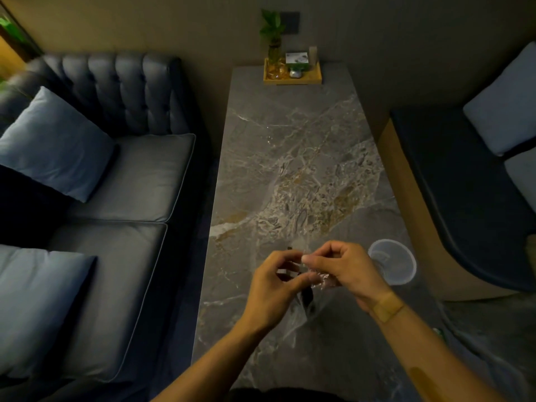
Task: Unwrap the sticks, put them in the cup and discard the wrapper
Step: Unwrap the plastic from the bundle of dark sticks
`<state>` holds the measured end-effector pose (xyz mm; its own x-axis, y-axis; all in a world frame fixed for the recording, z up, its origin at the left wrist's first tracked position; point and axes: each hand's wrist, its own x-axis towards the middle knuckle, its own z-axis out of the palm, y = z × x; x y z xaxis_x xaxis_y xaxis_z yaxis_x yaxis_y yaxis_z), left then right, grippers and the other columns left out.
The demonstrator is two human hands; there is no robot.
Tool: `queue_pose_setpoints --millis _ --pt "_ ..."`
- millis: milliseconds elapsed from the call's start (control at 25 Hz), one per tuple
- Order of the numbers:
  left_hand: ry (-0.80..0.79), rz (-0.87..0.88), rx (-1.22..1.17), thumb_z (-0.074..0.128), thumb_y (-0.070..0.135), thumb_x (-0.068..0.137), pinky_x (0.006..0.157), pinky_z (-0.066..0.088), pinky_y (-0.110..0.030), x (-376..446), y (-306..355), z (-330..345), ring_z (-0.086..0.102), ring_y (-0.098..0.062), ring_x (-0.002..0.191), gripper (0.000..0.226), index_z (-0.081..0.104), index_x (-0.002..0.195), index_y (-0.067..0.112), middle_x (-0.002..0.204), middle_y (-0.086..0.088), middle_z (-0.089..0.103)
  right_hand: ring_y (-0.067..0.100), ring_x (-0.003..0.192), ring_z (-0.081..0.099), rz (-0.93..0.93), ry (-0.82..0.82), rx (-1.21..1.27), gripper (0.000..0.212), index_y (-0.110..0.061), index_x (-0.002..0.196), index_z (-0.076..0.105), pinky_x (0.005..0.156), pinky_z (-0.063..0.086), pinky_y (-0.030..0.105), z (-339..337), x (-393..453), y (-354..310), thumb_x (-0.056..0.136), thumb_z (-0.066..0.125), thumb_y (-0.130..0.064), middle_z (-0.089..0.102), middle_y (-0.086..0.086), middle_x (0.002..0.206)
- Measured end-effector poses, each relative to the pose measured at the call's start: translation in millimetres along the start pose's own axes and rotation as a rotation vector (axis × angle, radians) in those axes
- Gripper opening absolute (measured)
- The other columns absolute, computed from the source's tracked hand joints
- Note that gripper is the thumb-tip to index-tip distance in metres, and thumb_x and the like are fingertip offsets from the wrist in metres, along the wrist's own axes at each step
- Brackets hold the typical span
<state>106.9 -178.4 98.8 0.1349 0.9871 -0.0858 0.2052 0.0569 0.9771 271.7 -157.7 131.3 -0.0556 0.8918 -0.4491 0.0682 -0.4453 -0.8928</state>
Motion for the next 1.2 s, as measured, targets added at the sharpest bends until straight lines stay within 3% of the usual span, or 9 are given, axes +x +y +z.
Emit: queue_pose_setpoints --millis 240,440,640,760,920,1040,1200 --pt "0.098 -0.010 -0.019 0.075 0.020 0.082 0.072 0.056 -0.024 6.8 0.4 -7.0 0.068 -0.007 0.080 0.008 0.073 0.089 0.024 0.087 0.004 0.073 0.011 0.051 0.061 -0.036 -0.035 0.043 0.021 -0.009 0.071 0.067 0.044 0.048 0.021 2.5 -1.8 -3.8 0.078 0.075 -0.026 0.067 0.006 0.061" --pt "0.114 -0.053 -0.098 0.067 0.019 0.089 0.071 0.058 -0.027 13.1 -4.1 -31.2 0.066 -0.009 0.082 0.010 0.071 0.088 0.028 0.088 0.008 0.071 0.011 0.051 0.063 -0.077 0.134 0.003 0.021 -0.005 0.072 0.066 0.040 0.047 0.022 -23.2 -0.2 -6.7 0.080 0.075 -0.022 0.067 0.007 0.058" --pt "0.136 -0.064 -0.110 0.063 0.022 0.091 0.073 0.057 -0.033 17.1 -9.8 -47.2 0.065 -0.012 0.084 0.009 0.070 0.090 0.028 0.090 0.006 0.069 0.011 0.055 0.066 -0.167 0.234 -0.297 0.017 -0.018 0.069 0.068 0.047 0.049 0.027 -44.7 5.7 -3.9 0.078 0.076 -0.030 0.069 0.002 0.058" --pt "0.118 -0.054 -0.090 0.062 0.024 0.092 0.074 0.058 -0.033 20.4 -8.5 -47.9 0.065 -0.014 0.086 0.010 0.069 0.090 0.030 0.091 0.007 0.069 0.009 0.068 0.066 -0.282 0.256 -0.484 0.009 -0.028 0.080 0.067 0.059 0.055 0.034 -41.3 7.2 -2.0 0.079 0.075 -0.031 0.069 -0.006 0.071" --pt "0.102 -0.050 -0.106 0.061 0.022 0.092 0.073 0.058 -0.026 26.3 -7.4 -47.9 0.064 -0.009 0.084 0.012 0.068 0.090 0.031 0.090 0.010 0.068 0.011 0.096 0.060 -0.665 0.298 -0.739 0.017 -0.028 0.096 0.068 0.079 0.052 0.030 -26.3 2.2 -11.2 0.085 0.066 -0.041 0.065 -0.011 0.100" --pt "0.097 -0.031 -0.082 0.061 0.022 0.093 0.073 0.057 -0.027 33.0 -7.4 -47.2 0.065 -0.009 0.085 0.011 0.068 0.091 0.032 0.091 0.011 0.069 0.014 0.093 0.062 -0.849 0.139 -0.976 0.035 -0.024 0.094 0.072 0.080 0.049 0.033 -10.2 0.1 -22.8 0.085 0.057 -0.054 0.070 -0.007 0.096" --pt "0.077 -0.016 -0.069 0.061 0.027 0.093 0.074 0.059 -0.025 44.1 -11.6 -45.6 0.065 -0.007 0.090 0.012 0.067 0.094 0.037 0.097 0.014 0.068 0.019 0.079 0.069 -0.803 0.115 -1.127 0.011 -0.023 0.084 0.072 0.085 0.050 0.039 6.0 7.8 -26.2 0.080 0.070 -0.033 0.074 -0.005 0.081"
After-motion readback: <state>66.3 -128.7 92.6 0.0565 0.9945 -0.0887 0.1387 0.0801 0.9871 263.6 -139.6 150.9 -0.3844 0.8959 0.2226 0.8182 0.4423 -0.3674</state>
